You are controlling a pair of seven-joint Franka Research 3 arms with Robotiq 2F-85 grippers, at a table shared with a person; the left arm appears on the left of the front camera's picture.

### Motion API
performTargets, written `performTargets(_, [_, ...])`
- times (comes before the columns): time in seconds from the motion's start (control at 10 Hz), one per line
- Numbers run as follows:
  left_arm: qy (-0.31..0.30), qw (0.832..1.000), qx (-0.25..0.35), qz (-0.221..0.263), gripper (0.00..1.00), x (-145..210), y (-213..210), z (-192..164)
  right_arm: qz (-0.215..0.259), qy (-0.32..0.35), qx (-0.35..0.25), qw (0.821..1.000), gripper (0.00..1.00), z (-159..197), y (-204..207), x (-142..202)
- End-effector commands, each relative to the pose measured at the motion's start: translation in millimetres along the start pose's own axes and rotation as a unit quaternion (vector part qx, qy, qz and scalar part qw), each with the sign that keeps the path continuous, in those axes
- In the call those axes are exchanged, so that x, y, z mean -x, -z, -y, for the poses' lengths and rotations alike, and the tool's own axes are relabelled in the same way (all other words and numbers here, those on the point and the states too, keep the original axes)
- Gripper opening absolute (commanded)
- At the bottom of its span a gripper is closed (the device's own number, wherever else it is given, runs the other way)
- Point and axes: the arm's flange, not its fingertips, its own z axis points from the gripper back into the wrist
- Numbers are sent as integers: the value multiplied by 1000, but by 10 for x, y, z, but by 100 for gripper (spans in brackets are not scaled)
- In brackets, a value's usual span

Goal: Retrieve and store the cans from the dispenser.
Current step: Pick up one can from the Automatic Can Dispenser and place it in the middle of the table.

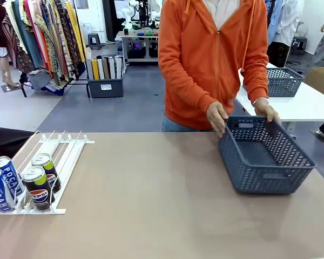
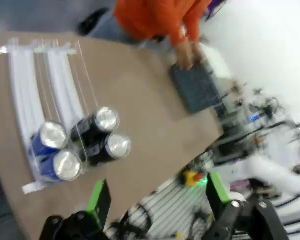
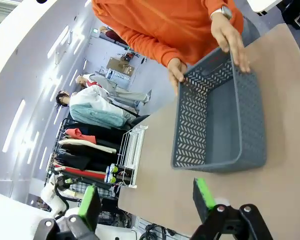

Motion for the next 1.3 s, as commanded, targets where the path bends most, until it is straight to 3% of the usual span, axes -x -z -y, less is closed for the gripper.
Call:
performTargets(0.0, [54,971,-194,-132,100,-187,241,441,5,-14,-7,1000,100,-17,-3,-34])
performTargets(0.1, [57,942,-282,-173,100,-244,375,538,5,-14,-7,1000,100,-17,-3,-34])
performTargets(0.3, [102,874,-397,-260,100,-237,687,630,5,-14,-7,1000,100,-17,-3,-34])
performTargets(0.4, [97,858,-422,-277,100,-209,781,658,5,-14,-7,1000,100,-17,-3,-34])
performTargets(0.5, [104,872,-400,-262,100,-239,808,681,5,-14,-7,1000,100,-17,-3,-34])
performTargets(0.6, [86,914,-345,-197,100,-314,796,746,5,-14,-7,1000,100,-17,-3,-34])
performTargets(0.7, [100,882,-396,-236,100,-275,820,723,5,-14,-7,1000,100,-17,-3,-34])
performTargets(0.9, [103,885,-387,-237,100,-279,880,736,5,-14,-7,1000,100,-17,-3,-34])
performTargets(1.0, [119,866,-411,-257,100,-310,1049,602,5,-14,-7,1000,100,-17,-3,-34])
performTargets(1.2, [56,894,-392,-209,100,-358,1292,318,5,-14,-7,1000,100,-17,-3,-34])
